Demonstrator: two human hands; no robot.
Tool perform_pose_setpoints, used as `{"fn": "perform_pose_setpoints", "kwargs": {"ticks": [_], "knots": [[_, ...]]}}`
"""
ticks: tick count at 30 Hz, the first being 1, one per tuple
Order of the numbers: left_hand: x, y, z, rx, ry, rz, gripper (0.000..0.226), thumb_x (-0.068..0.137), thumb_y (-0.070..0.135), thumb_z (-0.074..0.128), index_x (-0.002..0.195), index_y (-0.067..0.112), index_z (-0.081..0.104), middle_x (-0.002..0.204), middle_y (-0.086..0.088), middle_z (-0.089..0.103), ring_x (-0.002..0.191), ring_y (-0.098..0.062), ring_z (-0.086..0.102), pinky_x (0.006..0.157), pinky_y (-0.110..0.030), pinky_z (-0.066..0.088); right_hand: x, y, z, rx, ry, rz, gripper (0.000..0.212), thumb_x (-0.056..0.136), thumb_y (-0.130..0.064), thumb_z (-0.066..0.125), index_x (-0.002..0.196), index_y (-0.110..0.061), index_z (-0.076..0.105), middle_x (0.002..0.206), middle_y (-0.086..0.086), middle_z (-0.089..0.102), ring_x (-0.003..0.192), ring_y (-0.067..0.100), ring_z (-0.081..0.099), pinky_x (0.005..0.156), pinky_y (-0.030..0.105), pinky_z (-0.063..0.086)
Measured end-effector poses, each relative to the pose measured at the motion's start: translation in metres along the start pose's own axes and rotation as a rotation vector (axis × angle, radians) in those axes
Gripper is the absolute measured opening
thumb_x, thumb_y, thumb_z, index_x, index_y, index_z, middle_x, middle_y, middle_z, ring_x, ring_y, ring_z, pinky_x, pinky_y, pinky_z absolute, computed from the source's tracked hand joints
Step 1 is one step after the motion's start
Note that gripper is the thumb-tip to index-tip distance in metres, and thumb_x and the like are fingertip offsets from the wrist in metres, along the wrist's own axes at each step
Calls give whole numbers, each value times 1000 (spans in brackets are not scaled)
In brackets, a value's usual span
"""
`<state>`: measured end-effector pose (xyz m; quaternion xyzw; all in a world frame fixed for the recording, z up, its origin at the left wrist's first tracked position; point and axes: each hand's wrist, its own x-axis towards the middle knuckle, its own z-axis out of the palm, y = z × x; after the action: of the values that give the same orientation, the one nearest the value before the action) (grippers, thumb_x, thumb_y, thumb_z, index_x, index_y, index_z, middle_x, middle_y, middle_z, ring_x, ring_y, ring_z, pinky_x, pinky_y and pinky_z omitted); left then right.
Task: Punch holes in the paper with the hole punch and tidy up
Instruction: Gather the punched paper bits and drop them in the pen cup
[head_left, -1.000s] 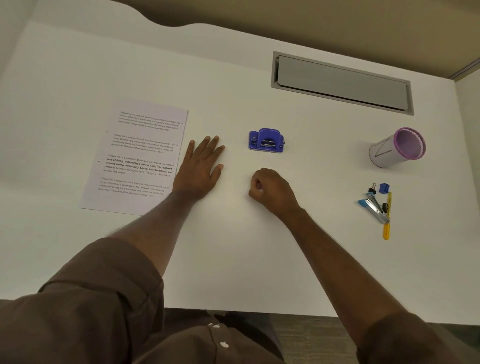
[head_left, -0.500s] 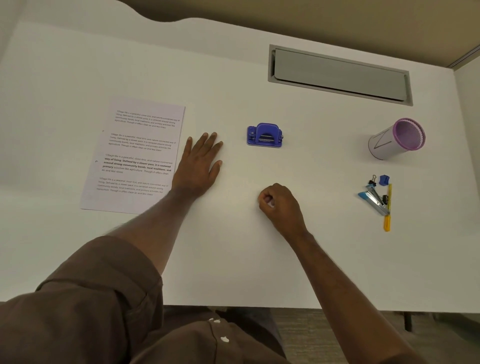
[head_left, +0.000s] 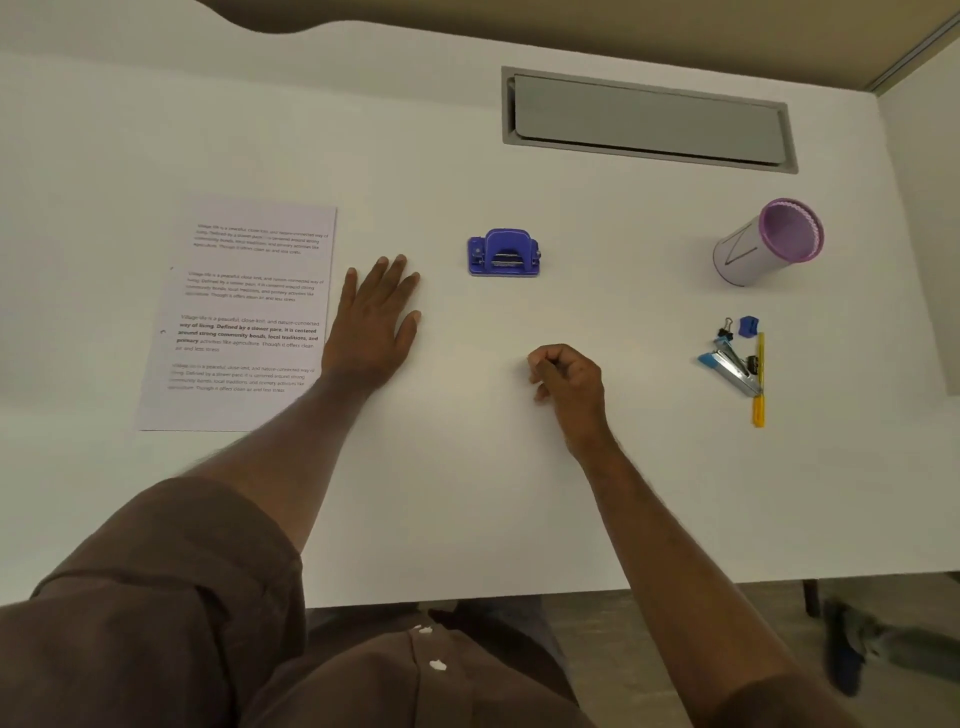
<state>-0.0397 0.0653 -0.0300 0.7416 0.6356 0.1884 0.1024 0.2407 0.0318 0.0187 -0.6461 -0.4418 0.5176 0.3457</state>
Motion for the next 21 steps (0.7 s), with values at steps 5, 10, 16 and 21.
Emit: {"fn": "perform_pose_setpoints", "kwargs": {"ticks": [5, 10, 16, 21], "knots": [[0, -2, 4, 12, -9, 5, 51, 105, 31, 41, 153, 15, 42, 166, -6, 31, 155, -26, 24, 128, -51, 10, -4, 1, -3, 193, 54, 54, 14, 84, -14, 63, 77, -21, 72, 69, -5, 68, 62, 13, 60, 54, 26, 49], [1, -4, 5, 12, -26, 4, 52, 105, 34, 37, 153, 16, 40, 167, -5, 29, 155, -26, 23, 128, -51, 10, -11, 5, -11, 547, 157, 115, 17, 94, -3, 58, 82, -10, 67, 66, 2, 63, 61, 17, 58, 53, 26, 46], [1, -1, 1, 3, -49, -10, 53, 104, 34, 36, 153, 14, 41, 167, -6, 29, 156, -26, 23, 128, -52, 10, -18, 9, -15, 729, 146, 183, 17, 96, -1, 56, 85, -8, 66, 73, 4, 63, 63, 17, 59, 53, 25, 45], [1, -1, 0, -1, -58, -11, 54, 104, 35, 35, 153, 15, 41, 167, -5, 29, 156, -26, 23, 128, -51, 10, -9, -1, -33, 776, 179, 193, 18, 97, -3, 56, 85, -9, 67, 71, 3, 66, 63, 16, 61, 52, 24, 49]]}}
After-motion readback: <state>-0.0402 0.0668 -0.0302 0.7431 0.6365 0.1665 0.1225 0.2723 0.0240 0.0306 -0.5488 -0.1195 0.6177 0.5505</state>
